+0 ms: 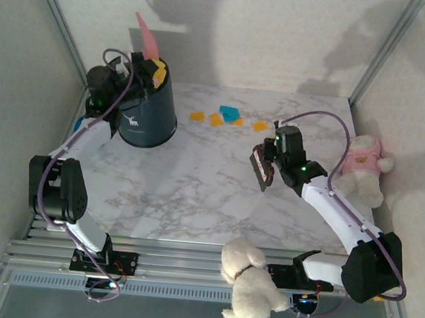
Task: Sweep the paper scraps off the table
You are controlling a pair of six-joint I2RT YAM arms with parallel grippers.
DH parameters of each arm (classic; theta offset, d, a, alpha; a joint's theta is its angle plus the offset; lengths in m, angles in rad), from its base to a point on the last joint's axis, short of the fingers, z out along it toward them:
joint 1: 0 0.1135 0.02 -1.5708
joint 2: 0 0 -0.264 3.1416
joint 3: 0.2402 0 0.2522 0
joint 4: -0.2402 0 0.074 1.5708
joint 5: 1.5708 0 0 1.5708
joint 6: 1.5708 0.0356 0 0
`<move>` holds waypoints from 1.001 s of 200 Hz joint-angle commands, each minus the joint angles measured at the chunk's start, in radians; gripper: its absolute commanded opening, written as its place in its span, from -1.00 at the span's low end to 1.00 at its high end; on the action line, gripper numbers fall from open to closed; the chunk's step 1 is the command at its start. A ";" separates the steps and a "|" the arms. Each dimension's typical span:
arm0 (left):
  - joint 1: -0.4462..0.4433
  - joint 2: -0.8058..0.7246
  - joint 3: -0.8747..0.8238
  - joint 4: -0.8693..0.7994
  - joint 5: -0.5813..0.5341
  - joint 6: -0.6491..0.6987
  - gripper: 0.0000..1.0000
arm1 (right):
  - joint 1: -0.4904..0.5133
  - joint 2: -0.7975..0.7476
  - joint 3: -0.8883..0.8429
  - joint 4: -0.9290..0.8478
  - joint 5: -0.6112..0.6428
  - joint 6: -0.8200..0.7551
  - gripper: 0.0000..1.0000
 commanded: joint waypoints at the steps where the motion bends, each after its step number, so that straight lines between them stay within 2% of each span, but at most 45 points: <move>1: -0.035 -0.060 0.166 -0.523 -0.016 0.488 -1.00 | -0.019 -0.023 -0.013 0.055 -0.040 0.039 -1.00; 13: -0.056 -0.059 0.238 -0.705 -0.080 0.645 -1.00 | -0.024 -0.023 -0.013 0.058 -0.053 0.045 -1.00; 24: -0.076 -0.060 0.272 -0.796 -0.115 0.736 -1.00 | -0.030 -0.024 -0.015 0.062 -0.065 0.051 -1.00; 51: -0.125 -0.071 0.294 -0.910 -0.164 0.889 -1.00 | -0.044 -0.020 -0.013 0.069 -0.093 0.076 -1.00; 82: -0.196 -0.073 0.317 -1.037 -0.292 1.038 -1.00 | -0.050 -0.011 -0.004 0.074 -0.125 0.085 -1.00; 135: -0.281 -0.104 0.268 -1.134 -0.508 1.182 -1.00 | -0.055 0.036 0.044 0.089 -0.194 0.078 -1.00; 200: -0.357 -0.190 0.147 -1.182 -0.632 1.280 -1.00 | -0.057 0.219 0.211 0.158 -0.327 0.116 -1.00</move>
